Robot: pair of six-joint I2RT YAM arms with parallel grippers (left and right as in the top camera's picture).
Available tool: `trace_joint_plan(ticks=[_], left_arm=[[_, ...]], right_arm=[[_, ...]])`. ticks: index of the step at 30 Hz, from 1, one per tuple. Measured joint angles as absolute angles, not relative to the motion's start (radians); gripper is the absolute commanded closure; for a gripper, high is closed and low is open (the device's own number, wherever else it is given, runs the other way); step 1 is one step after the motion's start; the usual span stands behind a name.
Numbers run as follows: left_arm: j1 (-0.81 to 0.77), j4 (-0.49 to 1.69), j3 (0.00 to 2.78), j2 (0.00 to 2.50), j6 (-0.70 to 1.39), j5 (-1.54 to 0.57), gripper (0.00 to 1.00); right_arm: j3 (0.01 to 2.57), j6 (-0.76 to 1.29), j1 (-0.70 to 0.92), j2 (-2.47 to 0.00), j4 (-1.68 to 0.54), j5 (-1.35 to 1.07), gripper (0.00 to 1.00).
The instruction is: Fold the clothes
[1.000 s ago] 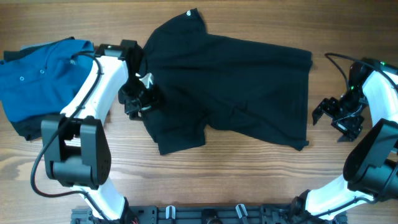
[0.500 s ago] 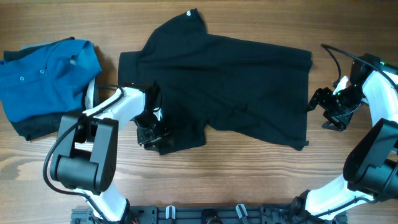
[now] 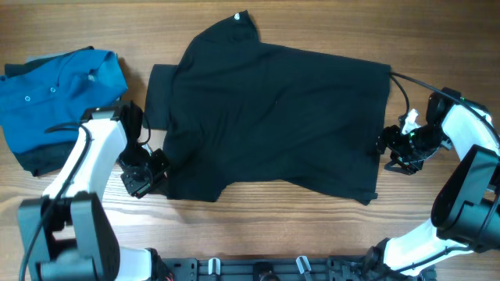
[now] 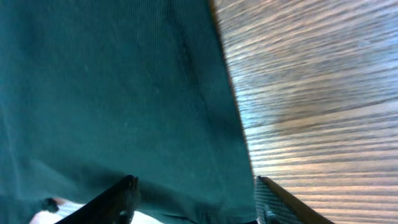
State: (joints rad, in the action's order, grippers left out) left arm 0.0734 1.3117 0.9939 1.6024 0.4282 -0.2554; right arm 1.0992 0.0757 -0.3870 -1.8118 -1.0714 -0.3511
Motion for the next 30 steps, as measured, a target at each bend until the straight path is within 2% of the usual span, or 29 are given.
trace_joint_plan(ticks=[2, 5, 6, 10, 12, 13, 18, 21, 22, 25, 28, 29, 30], left_arm=[[0.073, 1.321, 0.994, 1.573, 0.428, -0.258, 0.96], [0.073, 1.349, 0.994, 1.559, 0.429, -0.247, 0.96], [0.073, 1.352, 0.994, 1.559, 0.429, -0.241, 0.96], [0.073, 1.365, 0.994, 1.559, 0.441, -0.232, 0.96], [0.073, 1.389, 0.994, 1.559, 0.455, -0.228, 0.96], [0.073, 1.391, 0.994, 1.559, 0.464, -0.225, 0.96], [0.074, 1.398, 0.994, 1.559, 0.488, -0.213, 0.96], [0.088, 1.396, 0.994, 1.559, 0.493, -0.214, 0.92], [0.095, 1.39, 0.994, 1.559, 0.494, -0.213, 0.92], [0.104, 1.335, 0.994, 1.559, 0.498, -0.237, 0.95], [0.104, 1.33, 0.994, 1.559, 0.498, -0.259, 0.96], [0.104, 1.331, 0.994, 1.559, 0.499, -0.261, 0.95], [0.104, 1.331, 0.994, 1.559, 0.499, -0.262, 0.95]], right_arm=[[1.099, 0.077, -0.387, -1.812, -1.067, -0.358, 0.36], [1.097, 0.103, -0.387, -1.812, -1.018, -0.358, 0.61], [1.09, 0.109, -0.387, -1.812, -0.972, -0.359, 0.74], [1.031, 0.134, -0.383, -1.811, -0.761, -0.412, 0.83], [0.961, 0.164, -0.362, -1.811, -0.645, -0.451, 0.96], [0.939, 0.182, -0.354, -1.805, -0.593, -0.463, 0.96], [0.891, 0.367, -0.336, -1.785, -0.347, -0.395, 0.95], [0.888, 0.449, -0.348, -1.792, -0.189, -0.327, 0.6], [0.898, 0.445, -0.35, -1.792, -0.18, -0.329, 0.53], [0.986, 0.377, -0.356, -1.791, -0.324, -0.402, 0.47], [1.069, 0.308, -0.357, -1.734, -0.657, -0.477, 0.55], [1.075, 0.3, -0.357, -1.686, -0.774, -0.491, 0.52], [1.089, 0.294, -0.357, -1.667, -0.875, -0.488, 0.37]])
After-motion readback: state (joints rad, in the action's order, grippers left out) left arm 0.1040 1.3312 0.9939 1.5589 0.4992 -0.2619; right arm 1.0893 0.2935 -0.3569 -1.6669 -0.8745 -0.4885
